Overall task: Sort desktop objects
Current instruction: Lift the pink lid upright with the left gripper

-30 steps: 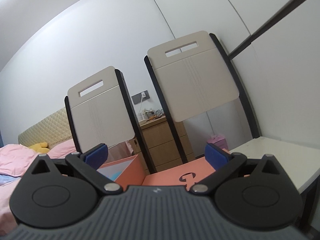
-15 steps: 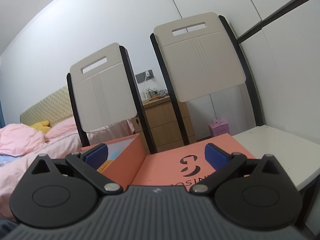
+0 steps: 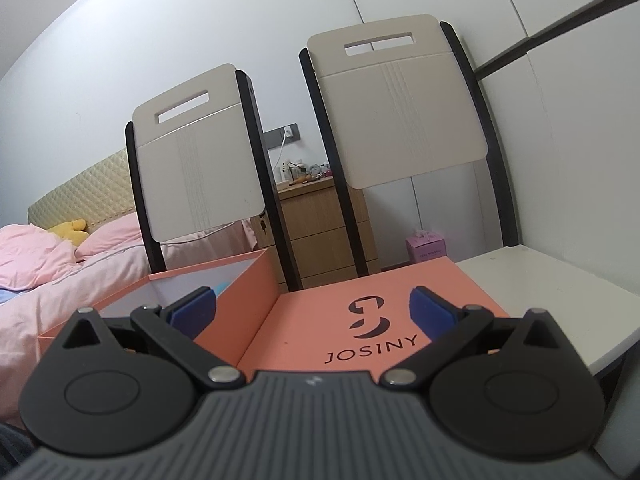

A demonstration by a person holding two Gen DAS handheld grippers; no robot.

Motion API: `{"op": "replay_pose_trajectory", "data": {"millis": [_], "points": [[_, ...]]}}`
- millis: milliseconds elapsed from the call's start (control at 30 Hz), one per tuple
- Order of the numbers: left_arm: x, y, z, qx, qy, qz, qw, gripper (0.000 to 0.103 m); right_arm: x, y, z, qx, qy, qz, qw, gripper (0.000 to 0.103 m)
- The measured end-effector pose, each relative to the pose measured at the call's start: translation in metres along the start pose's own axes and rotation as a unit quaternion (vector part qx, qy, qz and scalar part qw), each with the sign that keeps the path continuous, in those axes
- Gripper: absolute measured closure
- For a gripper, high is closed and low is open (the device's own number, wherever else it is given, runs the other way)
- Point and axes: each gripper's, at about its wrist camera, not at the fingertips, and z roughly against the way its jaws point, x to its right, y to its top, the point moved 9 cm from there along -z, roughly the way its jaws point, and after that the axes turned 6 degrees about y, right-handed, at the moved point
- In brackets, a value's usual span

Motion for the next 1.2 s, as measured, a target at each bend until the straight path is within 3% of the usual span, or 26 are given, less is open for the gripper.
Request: {"op": "replay_pose_trajectory", "data": {"millis": [133,300,333,400,467,567,633,833,967,1200], "points": [[-0.003,-0.006,0.017,0.000,-0.005,-0.003,1.0000,0.066,0.000,-0.002,0.000,-0.002,0.000,-0.005,1.000,0.000],[-0.013,-0.003,0.016,-0.003,-0.013,-0.006,0.9999,0.065,0.003,-0.002,0.001,-0.002,-0.003,-0.012,1.000,0.000],[-0.016,-0.001,0.014,0.001,-0.008,-0.007,0.9999,0.062,0.003,-0.002,0.001,-0.002,-0.003,-0.013,1.000,0.000],[-0.017,-0.006,0.008,0.008,0.001,-0.006,0.9999,0.042,0.003,-0.002,0.001,-0.002,-0.003,-0.014,1.000,0.000],[-0.018,-0.009,0.002,0.013,0.004,0.001,0.9999,0.032,0.003,-0.002,0.001,-0.002,-0.002,-0.014,1.000,0.000],[-0.020,-0.002,-0.009,0.008,0.001,0.007,0.9999,0.031,0.004,-0.001,0.000,-0.001,0.002,-0.020,1.000,0.000],[-0.019,0.003,-0.014,0.016,0.012,-0.003,0.9998,0.031,0.004,0.000,0.001,0.002,0.003,-0.022,1.000,0.000],[-0.021,0.006,-0.034,0.007,-0.002,0.010,0.9999,0.036,0.008,0.002,0.004,0.003,0.003,-0.024,1.000,0.000],[-0.019,0.005,-0.040,0.002,-0.026,0.014,0.9996,0.055,0.013,0.004,0.007,0.009,0.003,-0.034,0.999,0.000],[-0.021,-0.009,-0.044,0.008,-0.039,0.005,0.9992,0.059,0.016,0.005,0.014,0.015,0.002,-0.037,0.999,0.000]]}}
